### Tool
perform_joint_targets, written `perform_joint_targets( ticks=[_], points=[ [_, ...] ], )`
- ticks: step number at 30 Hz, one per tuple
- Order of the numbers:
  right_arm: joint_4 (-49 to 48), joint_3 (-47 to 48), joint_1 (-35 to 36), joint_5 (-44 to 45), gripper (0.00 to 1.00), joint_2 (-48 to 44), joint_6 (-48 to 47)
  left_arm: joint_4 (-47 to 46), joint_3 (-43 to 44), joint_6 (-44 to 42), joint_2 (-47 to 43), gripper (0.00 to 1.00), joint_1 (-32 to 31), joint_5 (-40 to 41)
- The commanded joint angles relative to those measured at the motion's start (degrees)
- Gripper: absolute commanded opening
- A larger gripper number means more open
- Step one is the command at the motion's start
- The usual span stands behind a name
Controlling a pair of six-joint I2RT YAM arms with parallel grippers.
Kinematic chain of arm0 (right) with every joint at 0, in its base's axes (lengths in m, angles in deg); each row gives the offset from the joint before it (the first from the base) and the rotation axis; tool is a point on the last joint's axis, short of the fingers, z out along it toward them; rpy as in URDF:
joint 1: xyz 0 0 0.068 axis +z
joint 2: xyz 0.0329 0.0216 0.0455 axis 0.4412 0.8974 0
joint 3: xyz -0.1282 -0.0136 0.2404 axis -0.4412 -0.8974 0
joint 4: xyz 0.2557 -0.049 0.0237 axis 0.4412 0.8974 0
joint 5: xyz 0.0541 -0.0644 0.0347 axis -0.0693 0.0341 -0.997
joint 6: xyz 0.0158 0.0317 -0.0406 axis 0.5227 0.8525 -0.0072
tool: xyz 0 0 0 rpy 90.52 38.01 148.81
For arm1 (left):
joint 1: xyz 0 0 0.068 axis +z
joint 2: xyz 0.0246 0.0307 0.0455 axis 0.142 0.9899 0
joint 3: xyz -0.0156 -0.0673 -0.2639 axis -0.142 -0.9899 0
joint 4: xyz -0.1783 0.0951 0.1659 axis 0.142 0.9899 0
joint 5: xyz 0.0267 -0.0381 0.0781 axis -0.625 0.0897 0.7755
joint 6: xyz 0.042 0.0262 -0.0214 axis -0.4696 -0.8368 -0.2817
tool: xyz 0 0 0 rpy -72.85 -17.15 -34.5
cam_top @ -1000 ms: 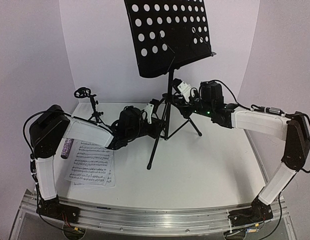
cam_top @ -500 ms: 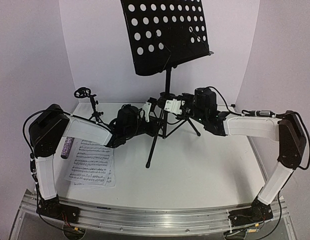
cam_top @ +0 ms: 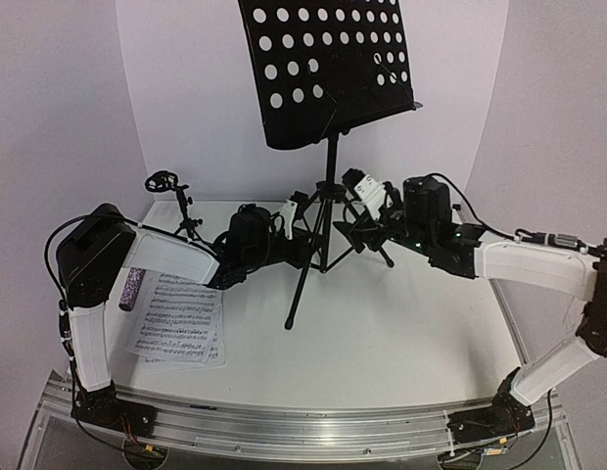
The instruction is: Pack up the instrument practice props
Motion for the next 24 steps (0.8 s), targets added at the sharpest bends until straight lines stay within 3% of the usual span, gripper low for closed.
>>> perform_joint_targets(
  ticks=[1,5,9,16,24],
  points=[
    [4.2,-0.8,0.3,-6.8,0.92,-4.0,37.4,-1.5,0.9,-0.7,-0.4,0.00,0.5,-2.3],
    [3.6,1.2,-1.7,-9.1,0.88,-1.5,62.4,-1.8,0.7,-1.1,-0.5,0.00,0.6,-2.3],
    [-4.0,2.1,-6.4,-16.5,0.80,2.3,85.6,-2.4,0.2,-1.7,-0.8,0.00,0.6,-2.3],
    [-11.3,7.2,-7.8,-19.7,0.69,7.8,97.2,-3.3,-0.8,-1.8,-1.4,0.00,0.6,-2.5],
    [-17.0,6.3,-7.9,-19.6,0.58,10.5,104.1,-3.9,-0.9,-1.9,-1.6,0.00,0.6,-2.4]
  ],
)
